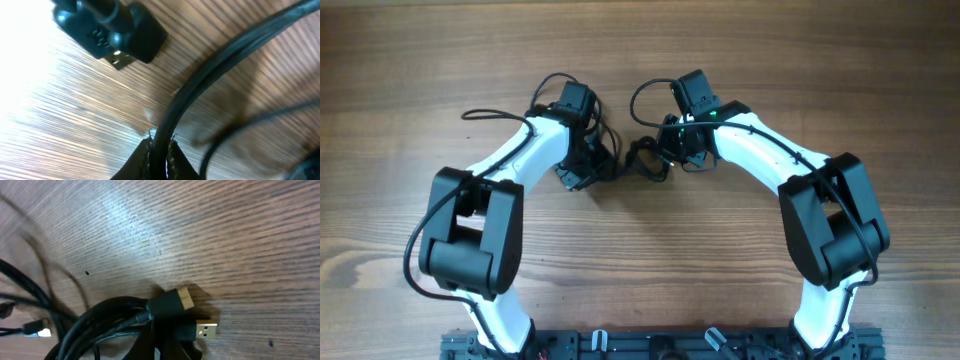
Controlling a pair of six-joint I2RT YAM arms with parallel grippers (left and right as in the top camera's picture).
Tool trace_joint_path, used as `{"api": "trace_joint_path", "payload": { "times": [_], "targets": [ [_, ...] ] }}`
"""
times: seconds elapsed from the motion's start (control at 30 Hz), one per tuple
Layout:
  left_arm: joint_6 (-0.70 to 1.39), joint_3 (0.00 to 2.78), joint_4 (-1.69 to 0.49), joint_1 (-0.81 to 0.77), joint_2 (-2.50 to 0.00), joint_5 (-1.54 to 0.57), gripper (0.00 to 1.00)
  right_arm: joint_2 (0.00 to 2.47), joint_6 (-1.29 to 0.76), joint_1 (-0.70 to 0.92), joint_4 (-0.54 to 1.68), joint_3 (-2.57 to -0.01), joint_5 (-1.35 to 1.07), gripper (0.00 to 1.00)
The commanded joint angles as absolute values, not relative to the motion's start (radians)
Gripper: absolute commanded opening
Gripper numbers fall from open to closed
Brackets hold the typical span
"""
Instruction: Untangle cables
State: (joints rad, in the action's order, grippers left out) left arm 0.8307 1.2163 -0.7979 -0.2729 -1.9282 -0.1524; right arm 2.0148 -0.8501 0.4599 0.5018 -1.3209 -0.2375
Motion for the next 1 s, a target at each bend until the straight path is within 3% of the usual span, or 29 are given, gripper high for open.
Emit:
{"api": "trace_joint_path", "payload": {
  "times": [0.0,0.2,0.27,0.47,0.63,0.73,0.97],
  "targets": [
    [0.747,1.208,-0.843,-0.223,-1.938,0.022,0.10,2.039,-0.834,0.457,0.528,-1.316,-0.121,0.04],
    [0.687,1.208,-0.853,-0.198,-1.938,0.020,0.07,2.039,-0.839,0.457,0.536,-1.316,-0.110,0.05],
    [0.687,1.208,-0.853,-0.199,-1.938,0.020,0.07,2.039,-0.829,0.457,0.536,-1.316,-0.165,0.24],
    [0.687,1.208,-0.845,-0.200,-1.938,0.020,0.07,2.036,-0.520,0.456,0.526,-1.318,-0.353,0.56],
    [0.687,1.208,-0.827,-0.201,-1.938,0.020,0.07,2.030,-0.516,0.451,0.505,-1.318,-0.471,0.59],
    [0.687,1.208,-0.812,-0.201,-1.938,0.020,0.06,2.030,-0.354,0.453,0.440,-1.318,-0.606,0.59],
    [0.646,1.208,-0.793,-0.201,-1.938,0.020,0.06,2.030,-0.131,0.455,0.411,-1.318,-0.596,0.62]
  ]
}}
